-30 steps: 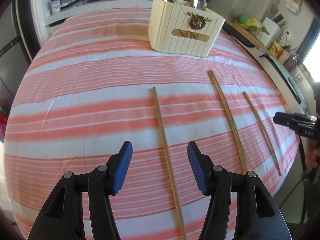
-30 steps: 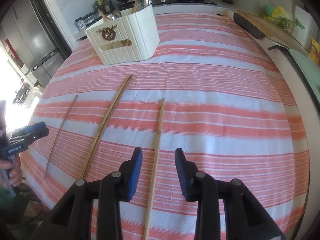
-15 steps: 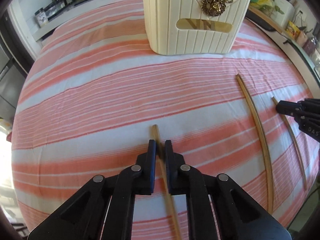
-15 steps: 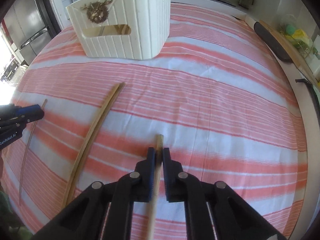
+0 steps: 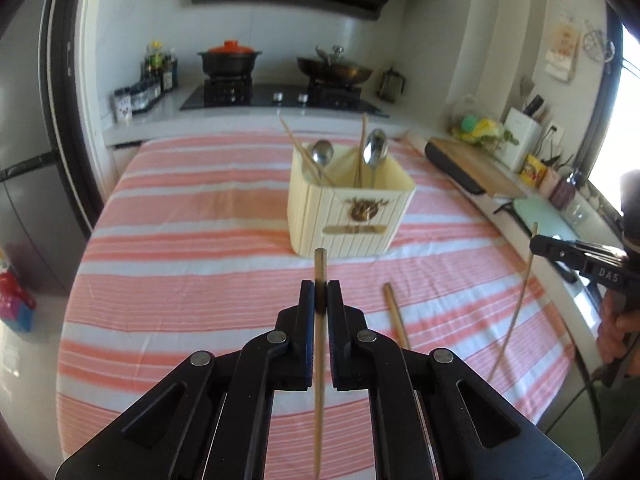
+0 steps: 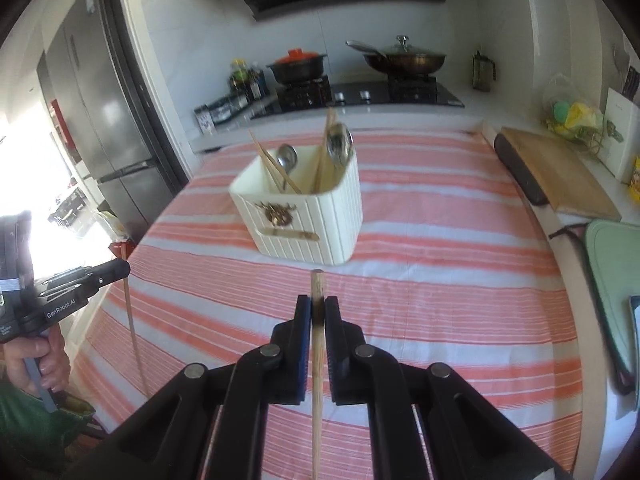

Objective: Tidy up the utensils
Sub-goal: 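Lift both held chopsticks and carry them over the cream caddy, then lower both chopsticks into the caddy and open both tools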

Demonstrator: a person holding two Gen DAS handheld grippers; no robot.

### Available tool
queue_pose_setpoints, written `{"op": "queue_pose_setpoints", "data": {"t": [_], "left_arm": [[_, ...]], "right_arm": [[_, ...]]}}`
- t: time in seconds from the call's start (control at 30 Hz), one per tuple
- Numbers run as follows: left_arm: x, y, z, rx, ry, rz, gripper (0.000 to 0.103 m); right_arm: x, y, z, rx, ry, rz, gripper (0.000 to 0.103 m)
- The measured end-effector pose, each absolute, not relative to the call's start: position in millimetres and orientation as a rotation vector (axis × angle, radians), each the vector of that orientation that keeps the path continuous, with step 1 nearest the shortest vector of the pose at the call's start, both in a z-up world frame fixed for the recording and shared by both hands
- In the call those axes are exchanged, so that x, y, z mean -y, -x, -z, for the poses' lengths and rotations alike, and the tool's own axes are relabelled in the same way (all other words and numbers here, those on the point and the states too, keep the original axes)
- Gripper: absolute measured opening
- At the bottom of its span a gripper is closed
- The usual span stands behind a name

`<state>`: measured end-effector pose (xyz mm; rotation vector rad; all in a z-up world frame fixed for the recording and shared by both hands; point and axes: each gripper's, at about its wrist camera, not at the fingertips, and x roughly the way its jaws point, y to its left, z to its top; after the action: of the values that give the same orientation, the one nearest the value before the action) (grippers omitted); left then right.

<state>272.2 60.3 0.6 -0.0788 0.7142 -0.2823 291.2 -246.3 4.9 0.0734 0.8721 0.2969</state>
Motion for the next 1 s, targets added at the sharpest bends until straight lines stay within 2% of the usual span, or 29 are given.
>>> {"op": "queue_pose_setpoints", "data": {"t": [0.13, 0.47, 0.73, 1.0], "left_arm": [[-59, -262, -24, -0.641, 0.096, 0.304, 0.004], [-65, -268, -49, -0.561, 0.138, 0.313, 0.004], [-68, -291, -90, -0.481, 0.162, 0.317, 0.004], [-55, -350, -150, -0.34, 0.156, 0.296, 0.004]], "right_arm": [[242, -274, -34, -0.775, -0.034, -0.289, 0.007], [238, -281, -63, -0.631, -0.017, -0.251, 0.007], [245, -322, -96, -0.593, -0.008, -0.235, 0.007], [240, -377, -145, -0.457, -0.03, -0.232, 0.007]]}}
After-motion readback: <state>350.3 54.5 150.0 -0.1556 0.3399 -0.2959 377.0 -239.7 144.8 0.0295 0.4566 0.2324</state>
